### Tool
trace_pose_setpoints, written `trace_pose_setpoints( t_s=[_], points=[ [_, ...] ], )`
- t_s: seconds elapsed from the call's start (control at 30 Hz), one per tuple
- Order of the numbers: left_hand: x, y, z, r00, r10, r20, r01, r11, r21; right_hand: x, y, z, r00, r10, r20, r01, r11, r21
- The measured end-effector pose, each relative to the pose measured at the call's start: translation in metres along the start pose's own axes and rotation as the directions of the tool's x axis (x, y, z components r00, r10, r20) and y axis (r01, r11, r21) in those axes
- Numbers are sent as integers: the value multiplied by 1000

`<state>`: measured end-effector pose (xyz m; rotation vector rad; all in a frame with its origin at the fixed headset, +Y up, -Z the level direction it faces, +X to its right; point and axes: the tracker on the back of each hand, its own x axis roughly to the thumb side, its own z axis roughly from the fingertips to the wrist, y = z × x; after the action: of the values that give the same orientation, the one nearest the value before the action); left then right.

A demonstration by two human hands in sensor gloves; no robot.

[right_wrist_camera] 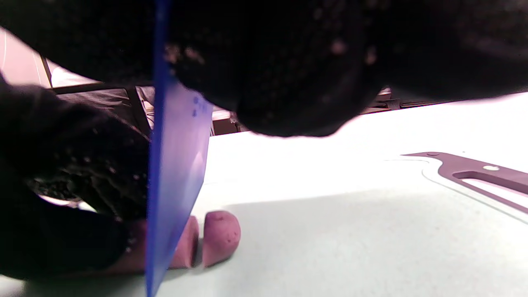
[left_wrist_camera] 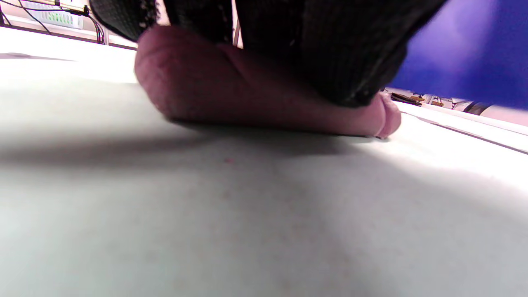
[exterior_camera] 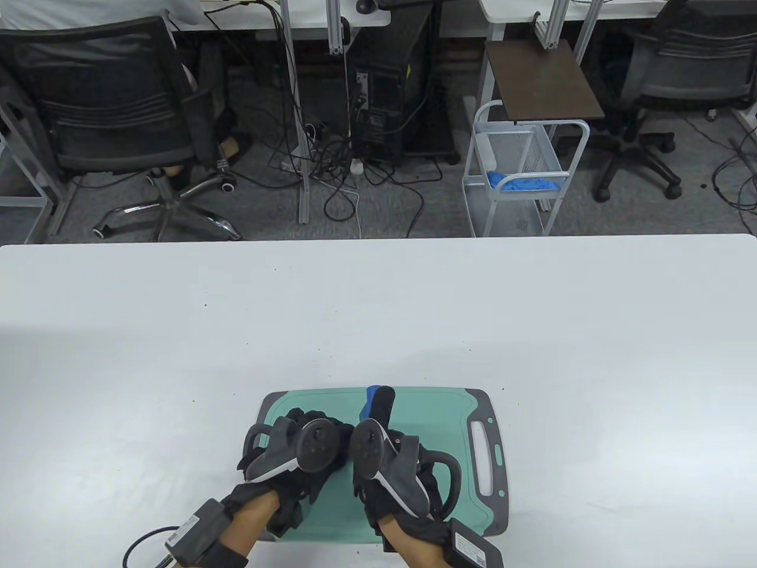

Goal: Slice plasticine roll into thin flakes

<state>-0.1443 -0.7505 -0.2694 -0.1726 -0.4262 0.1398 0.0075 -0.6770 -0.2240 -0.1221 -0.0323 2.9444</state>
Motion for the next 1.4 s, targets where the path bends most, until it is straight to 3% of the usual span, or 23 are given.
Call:
trace_pose_setpoints(
  t_s=[0.17, 0.6, 1.4],
  points=[
    [-1, 0, 0, 1000, 4, -3, -4, 1000, -4, 4, -6, 5, 1000, 4, 11, -4, 1000, 0],
    [-2, 1, -1, 1000, 10, -2, -10, 1000, -5, 15, 8, 10, 997, 67, 27, -67, 997, 33],
    [-2, 0, -1, 1000, 5, -3, -5, 1000, -9, 21, 21, 9, 993, 115, 22, -115, 993, 5]
  ],
)
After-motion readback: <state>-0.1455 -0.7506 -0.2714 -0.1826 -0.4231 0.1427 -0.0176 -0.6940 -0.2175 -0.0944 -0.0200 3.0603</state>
